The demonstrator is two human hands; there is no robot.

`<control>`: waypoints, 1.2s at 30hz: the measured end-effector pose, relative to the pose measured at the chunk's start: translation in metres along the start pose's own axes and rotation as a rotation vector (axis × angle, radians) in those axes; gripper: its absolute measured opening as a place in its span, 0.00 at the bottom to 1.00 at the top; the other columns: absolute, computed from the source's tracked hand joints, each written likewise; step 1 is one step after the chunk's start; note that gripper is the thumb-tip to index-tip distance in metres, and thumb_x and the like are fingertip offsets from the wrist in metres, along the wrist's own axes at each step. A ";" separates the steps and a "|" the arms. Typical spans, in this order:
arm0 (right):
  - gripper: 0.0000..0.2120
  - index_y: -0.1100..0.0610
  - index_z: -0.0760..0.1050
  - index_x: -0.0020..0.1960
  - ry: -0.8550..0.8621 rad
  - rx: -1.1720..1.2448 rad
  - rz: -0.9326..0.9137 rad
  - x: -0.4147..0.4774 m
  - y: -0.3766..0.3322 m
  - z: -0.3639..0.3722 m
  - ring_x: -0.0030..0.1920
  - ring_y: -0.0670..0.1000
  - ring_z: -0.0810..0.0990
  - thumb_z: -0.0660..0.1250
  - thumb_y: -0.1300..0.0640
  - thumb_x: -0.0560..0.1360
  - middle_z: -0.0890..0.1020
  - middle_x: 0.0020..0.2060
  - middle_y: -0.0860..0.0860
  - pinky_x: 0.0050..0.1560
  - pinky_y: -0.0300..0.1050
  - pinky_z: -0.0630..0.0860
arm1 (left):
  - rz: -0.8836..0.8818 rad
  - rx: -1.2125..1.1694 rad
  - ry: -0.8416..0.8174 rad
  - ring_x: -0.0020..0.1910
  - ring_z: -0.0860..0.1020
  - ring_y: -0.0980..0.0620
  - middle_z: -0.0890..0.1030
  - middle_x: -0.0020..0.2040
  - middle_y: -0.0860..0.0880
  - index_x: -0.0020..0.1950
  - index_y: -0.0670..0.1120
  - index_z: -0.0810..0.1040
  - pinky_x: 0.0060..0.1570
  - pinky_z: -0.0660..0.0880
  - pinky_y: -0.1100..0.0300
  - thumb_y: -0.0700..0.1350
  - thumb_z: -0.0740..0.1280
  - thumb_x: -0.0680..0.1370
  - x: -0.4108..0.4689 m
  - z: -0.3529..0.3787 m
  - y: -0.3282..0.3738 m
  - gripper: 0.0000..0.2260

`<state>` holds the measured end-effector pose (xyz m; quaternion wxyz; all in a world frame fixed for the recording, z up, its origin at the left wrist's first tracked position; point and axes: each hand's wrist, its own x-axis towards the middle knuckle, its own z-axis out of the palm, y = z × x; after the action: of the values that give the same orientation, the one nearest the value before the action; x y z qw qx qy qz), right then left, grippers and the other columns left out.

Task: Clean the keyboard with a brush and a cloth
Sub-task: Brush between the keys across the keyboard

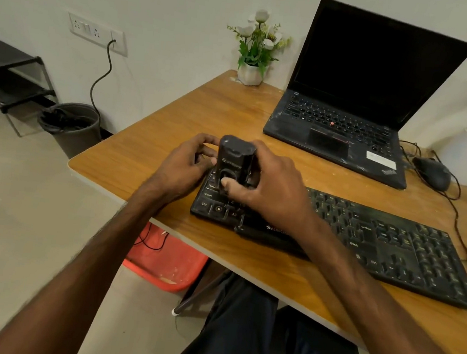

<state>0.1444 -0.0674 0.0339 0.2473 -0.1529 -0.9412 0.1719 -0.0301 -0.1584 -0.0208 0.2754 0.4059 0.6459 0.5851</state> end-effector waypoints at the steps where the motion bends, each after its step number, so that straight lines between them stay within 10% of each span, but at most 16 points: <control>1: 0.29 0.56 0.69 0.67 -0.033 0.053 -0.045 -0.006 -0.008 0.002 0.45 0.47 0.80 0.72 0.45 0.72 0.82 0.52 0.50 0.42 0.44 0.81 | 0.007 -0.001 -0.010 0.53 0.79 0.30 0.81 0.55 0.38 0.63 0.50 0.75 0.52 0.76 0.28 0.36 0.69 0.78 0.000 -0.001 -0.001 0.16; 11: 0.28 0.54 0.69 0.66 0.005 0.004 0.027 0.002 0.002 -0.005 0.47 0.46 0.80 0.73 0.45 0.72 0.81 0.53 0.48 0.45 0.47 0.81 | -0.022 -0.035 -0.008 0.53 0.80 0.35 0.81 0.54 0.40 0.63 0.49 0.75 0.57 0.77 0.32 0.36 0.66 0.80 0.003 -0.002 -0.007 0.15; 15: 0.30 0.54 0.69 0.67 -0.093 0.048 -0.189 -0.020 -0.032 0.011 0.44 0.44 0.78 0.70 0.41 0.71 0.81 0.49 0.48 0.44 0.42 0.78 | -0.010 -0.028 -0.050 0.46 0.80 0.46 0.81 0.49 0.46 0.62 0.48 0.75 0.49 0.79 0.49 0.40 0.73 0.73 0.004 -0.006 -0.001 0.18; 23: 0.29 0.55 0.70 0.67 0.061 0.007 0.146 0.024 0.023 -0.001 0.48 0.47 0.80 0.73 0.44 0.71 0.82 0.55 0.49 0.42 0.38 0.76 | -0.016 -0.071 -0.009 0.51 0.76 0.40 0.78 0.54 0.38 0.63 0.51 0.75 0.57 0.77 0.33 0.33 0.65 0.80 0.005 -0.003 -0.009 0.16; 30: 0.30 0.55 0.68 0.69 -0.131 0.063 -0.104 0.012 -0.013 0.015 0.43 0.45 0.79 0.73 0.46 0.71 0.81 0.48 0.46 0.39 0.42 0.77 | 0.043 -0.017 -0.042 0.54 0.81 0.41 0.80 0.57 0.38 0.65 0.41 0.72 0.52 0.80 0.45 0.41 0.76 0.68 0.003 -0.005 -0.008 0.27; 36: 0.30 0.54 0.71 0.67 -0.029 0.066 0.091 0.040 0.020 0.005 0.46 0.45 0.79 0.73 0.43 0.70 0.82 0.52 0.47 0.46 0.49 0.80 | -0.031 -0.015 0.002 0.45 0.79 0.46 0.82 0.47 0.46 0.64 0.52 0.74 0.54 0.78 0.38 0.31 0.64 0.80 0.007 -0.003 -0.012 0.19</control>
<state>0.1129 -0.0357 0.0380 0.2304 -0.1846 -0.9307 0.2160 -0.0391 -0.1537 -0.0311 0.2866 0.3933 0.6480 0.5859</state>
